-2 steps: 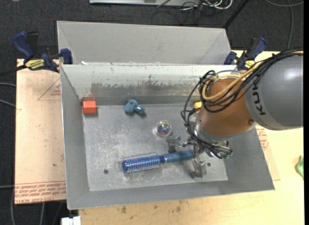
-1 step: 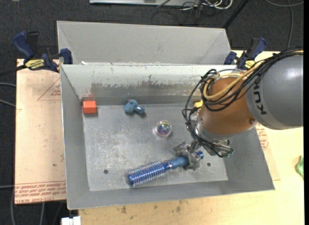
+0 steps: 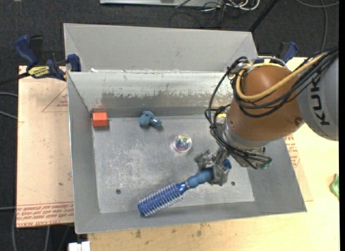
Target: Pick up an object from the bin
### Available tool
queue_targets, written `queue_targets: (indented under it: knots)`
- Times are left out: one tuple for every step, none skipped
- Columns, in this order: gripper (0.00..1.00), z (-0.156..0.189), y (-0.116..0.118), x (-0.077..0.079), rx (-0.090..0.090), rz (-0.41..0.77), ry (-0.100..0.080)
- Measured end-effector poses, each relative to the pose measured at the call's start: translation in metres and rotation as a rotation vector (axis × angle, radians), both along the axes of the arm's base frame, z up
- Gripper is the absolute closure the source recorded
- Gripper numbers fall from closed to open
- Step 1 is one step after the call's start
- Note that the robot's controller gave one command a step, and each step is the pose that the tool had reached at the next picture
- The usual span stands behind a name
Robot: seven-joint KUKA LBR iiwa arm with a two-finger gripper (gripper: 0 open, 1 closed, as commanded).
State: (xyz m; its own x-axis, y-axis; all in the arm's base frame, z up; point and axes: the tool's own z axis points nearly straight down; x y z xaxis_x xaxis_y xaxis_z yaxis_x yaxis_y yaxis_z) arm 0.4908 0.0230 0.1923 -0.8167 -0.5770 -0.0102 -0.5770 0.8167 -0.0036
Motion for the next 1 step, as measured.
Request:
queue_targets:
  knots:
    - [1.0, 0.1077, -0.0113, 0.0184, -0.003, 0.024, -0.002]
